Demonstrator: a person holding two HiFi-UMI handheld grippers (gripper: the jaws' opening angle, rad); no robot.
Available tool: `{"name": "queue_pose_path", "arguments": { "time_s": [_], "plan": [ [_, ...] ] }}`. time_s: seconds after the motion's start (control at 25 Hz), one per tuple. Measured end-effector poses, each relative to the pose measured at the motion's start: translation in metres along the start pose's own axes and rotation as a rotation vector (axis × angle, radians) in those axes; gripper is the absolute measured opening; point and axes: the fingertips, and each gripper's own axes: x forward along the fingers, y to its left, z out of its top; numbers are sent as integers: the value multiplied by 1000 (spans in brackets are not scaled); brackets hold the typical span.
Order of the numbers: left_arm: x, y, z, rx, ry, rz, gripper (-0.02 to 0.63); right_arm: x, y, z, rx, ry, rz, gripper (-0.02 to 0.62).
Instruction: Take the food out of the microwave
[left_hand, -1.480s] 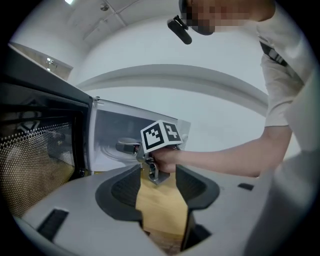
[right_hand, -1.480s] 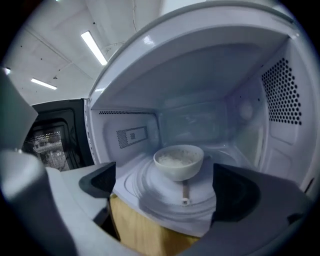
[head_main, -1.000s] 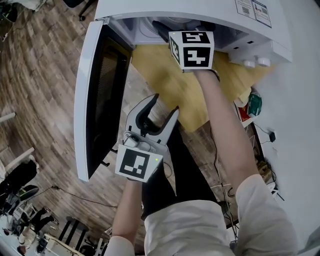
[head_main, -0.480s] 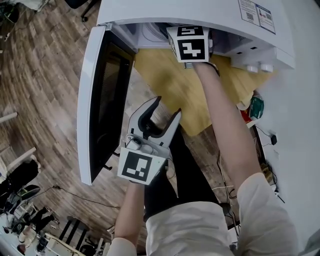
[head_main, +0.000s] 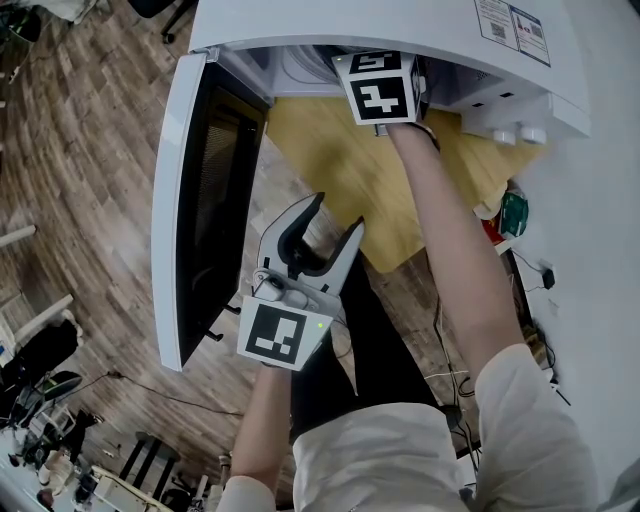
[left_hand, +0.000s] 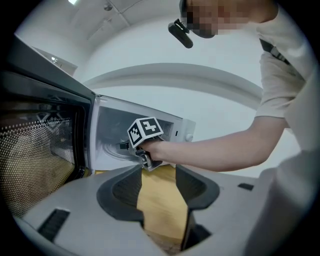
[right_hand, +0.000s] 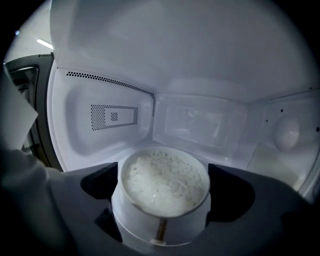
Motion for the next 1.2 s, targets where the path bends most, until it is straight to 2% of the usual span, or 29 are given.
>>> {"name": "queue_pose_path", "arguments": {
  "time_s": [0.12,0.68,1.2],
  "plan": [
    [-1,1,-2,-2,1,6,199,-2,-3,4,-34,-19,-24,505],
    [-11,-2,-3,-8,-10,44,199,-10,9,3,-27,-21,33,499],
    [-29,-18,-3,-5,-15,47,199,-66,18,1,-50,-45,42,499]
  ]
}}
